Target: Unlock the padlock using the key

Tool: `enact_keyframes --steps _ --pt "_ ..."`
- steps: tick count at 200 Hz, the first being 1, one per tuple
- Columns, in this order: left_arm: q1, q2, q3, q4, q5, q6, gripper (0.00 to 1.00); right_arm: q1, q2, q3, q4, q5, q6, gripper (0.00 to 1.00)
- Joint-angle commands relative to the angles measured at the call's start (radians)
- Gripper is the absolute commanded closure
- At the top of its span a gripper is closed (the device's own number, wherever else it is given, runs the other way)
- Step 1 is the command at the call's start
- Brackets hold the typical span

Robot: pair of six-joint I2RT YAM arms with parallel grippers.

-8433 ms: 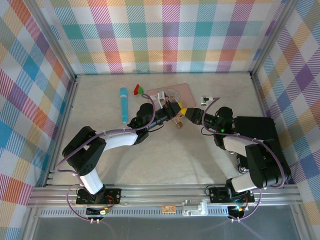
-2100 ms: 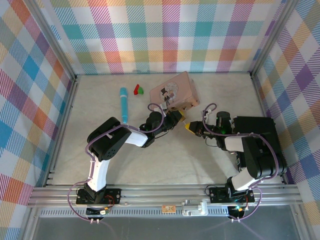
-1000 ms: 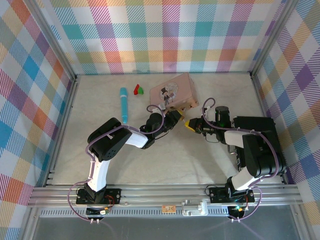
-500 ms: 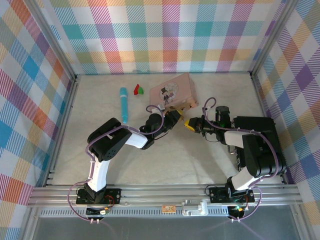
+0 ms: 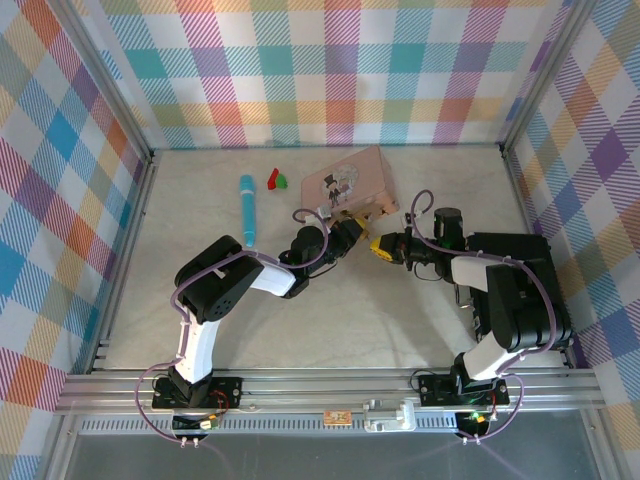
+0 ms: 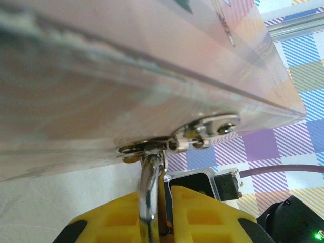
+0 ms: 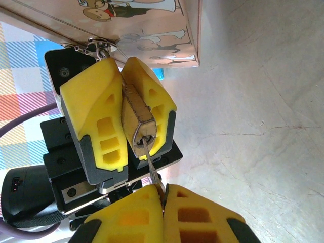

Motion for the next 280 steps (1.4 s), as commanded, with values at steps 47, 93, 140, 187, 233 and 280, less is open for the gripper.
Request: enact_keyframes --steps 47,93,140,187,233,280 --pt "-0.027 -0.054 0.027 0.038 0.104 0.006 1.0 0.01 -0.084 0.007 -0.024 0.001 -0.1 1.0" --pt "-0.024 -0.063 0.025 0.017 0.075 0.007 1.0 0.011 -0.081 -0.016 -0.033 0.017 -0.112 1.0" --pt "-0.023 -0.054 0.033 -0.003 0.073 0.0 1.0 0.029 -0.086 -0.01 -0.026 0.039 -0.104 1.0" --pt "-0.023 -0.069 0.028 -0.027 0.037 0.003 1.0 0.027 -0.166 -0.026 -0.207 0.201 -0.227 1.0" --pt "-0.024 -0.067 0.025 -0.004 0.022 -0.003 1.0 0.014 -0.185 -0.052 -0.223 0.207 -0.233 1.0" --pt "-0.024 -0.053 0.032 0.004 0.018 -0.005 1.0 0.016 -0.229 -0.082 -0.19 0.172 -0.209 1.0"
